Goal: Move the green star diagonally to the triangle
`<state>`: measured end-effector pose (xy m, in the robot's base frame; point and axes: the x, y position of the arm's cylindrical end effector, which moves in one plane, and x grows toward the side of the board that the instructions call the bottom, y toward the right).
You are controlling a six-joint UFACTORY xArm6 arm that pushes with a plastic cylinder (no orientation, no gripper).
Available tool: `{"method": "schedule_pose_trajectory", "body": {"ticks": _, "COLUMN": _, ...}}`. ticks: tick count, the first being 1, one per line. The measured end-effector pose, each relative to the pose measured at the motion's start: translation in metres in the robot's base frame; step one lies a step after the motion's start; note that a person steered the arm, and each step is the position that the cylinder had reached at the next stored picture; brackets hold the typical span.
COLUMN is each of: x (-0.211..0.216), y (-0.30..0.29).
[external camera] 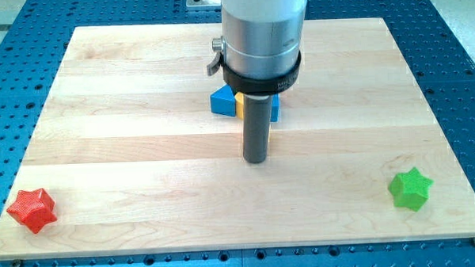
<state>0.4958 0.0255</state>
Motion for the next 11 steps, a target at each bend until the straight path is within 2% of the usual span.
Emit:
{"method": "schedule_pose_trajectory", "body": {"ticks": 3, "x": -0.01, "y": 0.043}}
{"method": "schedule_pose_trajectory", "body": {"ticks": 4, "x": -0.013, "y": 0.131}}
{"method": "schedule_pose_trajectory", "body": {"ticks": 5, "x": 0.021, "y": 0.22}}
{"method": "schedule_pose_trajectory", "body": {"ticks": 6, "x": 0.061, "y": 0.282}}
{"method": "schedule_pose_trajectory", "body": {"ticks": 7, "x": 0.073, "y": 0.231}}
{"method": "schedule_pose_trajectory", "body": {"ticks": 8, "x": 0.073, "y": 0.11}}
{"method": "schedule_pose_trajectory", "body": {"ticks": 9, "x": 0.073, "y": 0.115}}
{"method": "schedule_pose_trajectory", "body": {"ticks": 10, "x": 0.1, "y": 0.137}}
{"method": "schedule_pose_trajectory", "body": {"ticks": 11, "x": 0.111, "y": 0.048}}
